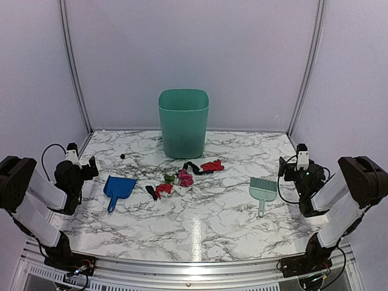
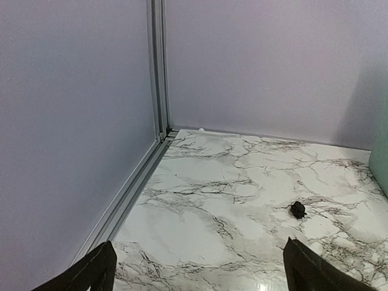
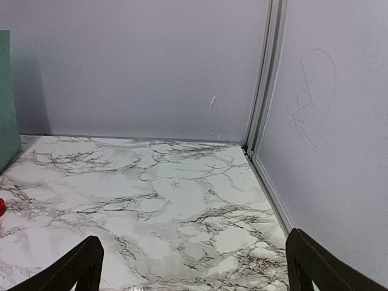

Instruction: Sweep away the paper scraps from the table

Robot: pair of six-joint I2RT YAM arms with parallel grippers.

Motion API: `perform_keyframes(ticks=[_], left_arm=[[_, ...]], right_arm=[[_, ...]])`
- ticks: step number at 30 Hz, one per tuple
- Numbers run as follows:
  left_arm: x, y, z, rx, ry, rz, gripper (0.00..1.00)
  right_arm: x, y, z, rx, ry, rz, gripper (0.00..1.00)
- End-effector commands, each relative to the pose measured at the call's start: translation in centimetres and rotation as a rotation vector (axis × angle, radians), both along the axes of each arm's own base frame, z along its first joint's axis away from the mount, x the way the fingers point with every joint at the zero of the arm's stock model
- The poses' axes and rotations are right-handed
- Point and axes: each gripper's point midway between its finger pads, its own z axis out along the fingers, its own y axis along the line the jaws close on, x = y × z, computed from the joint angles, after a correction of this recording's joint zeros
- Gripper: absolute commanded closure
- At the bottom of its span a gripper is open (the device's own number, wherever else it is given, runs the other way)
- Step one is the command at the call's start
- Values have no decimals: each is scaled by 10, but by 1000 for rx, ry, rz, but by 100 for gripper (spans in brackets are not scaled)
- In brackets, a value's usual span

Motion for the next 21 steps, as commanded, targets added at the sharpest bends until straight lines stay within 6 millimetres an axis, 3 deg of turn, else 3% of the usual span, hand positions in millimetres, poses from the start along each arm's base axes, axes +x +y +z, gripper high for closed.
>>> perform_keyframes(ticks=[1,4,8,13,16,19,21], left_arm=[[0,8,8,-16,-30,38,1],[1,12,13,-12,-7,70,1],[8,9,39,-15,10,66,1],[2,19,75,-158,51,152,1],[-5,17,78,-177,173,154,1],[-21,35,75,-228,278,296,1],[-24,27,68,-293,339,232,1]], right_arm=[[-4,-2,14,-14,-56,-22,2],[-6,-1,26,-27,-48,-40,1],[5,-4,33,-29,88,-74,1],[7,6,75,57,124,-15,1],[6,2,102,241,162,-37,1],[6,0,101,317,259,-69,1],[6,4,91,336,367,-70,2]])
